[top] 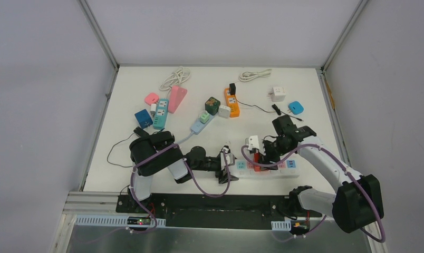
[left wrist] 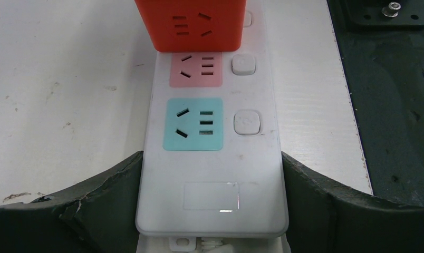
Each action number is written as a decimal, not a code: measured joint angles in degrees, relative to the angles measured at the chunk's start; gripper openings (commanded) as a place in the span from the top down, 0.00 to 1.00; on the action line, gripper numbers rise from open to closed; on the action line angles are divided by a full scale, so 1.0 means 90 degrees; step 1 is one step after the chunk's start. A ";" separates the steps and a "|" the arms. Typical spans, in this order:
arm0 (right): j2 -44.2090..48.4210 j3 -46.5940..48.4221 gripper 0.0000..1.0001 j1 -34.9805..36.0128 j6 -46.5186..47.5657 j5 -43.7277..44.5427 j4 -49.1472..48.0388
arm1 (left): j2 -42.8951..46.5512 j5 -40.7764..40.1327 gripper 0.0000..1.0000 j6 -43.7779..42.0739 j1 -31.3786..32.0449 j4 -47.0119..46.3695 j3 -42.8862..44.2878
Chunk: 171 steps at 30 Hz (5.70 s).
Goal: Pull the plug off the socket
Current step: Remove the plug from the socket, then place the plug at the center of the board.
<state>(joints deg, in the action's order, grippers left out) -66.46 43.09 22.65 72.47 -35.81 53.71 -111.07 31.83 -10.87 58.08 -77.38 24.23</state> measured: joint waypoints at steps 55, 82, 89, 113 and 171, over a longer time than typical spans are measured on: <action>-0.0311 0.0593 1.00 0.0036 -0.0469 -0.0935 0.0323 | -0.0007 -0.0080 1.00 -0.0022 0.0007 0.0151 0.0129; 0.0095 0.0724 1.00 -0.0823 -0.1071 -0.1523 0.0554 | 0.2341 -0.1129 0.01 0.1457 0.0000 0.2650 -0.0027; 0.0083 0.0782 1.00 -0.0826 -0.1069 -0.1581 0.0670 | 0.3655 -0.1202 0.01 0.1591 0.0000 0.4337 -0.0005; -0.0517 0.0894 1.00 -0.1243 -0.3458 -0.2793 -0.0372 | 0.5984 -0.2416 0.01 0.2752 0.0005 0.4583 -0.0765; -0.0933 0.0641 1.00 -0.1409 -0.8046 -0.2222 -0.3500 | 0.2815 -0.3840 0.02 0.1491 0.0663 0.4131 0.1826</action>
<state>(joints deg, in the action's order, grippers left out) -74.85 48.86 9.98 0.05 -55.81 22.22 -85.73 -2.72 2.55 64.05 -40.21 40.66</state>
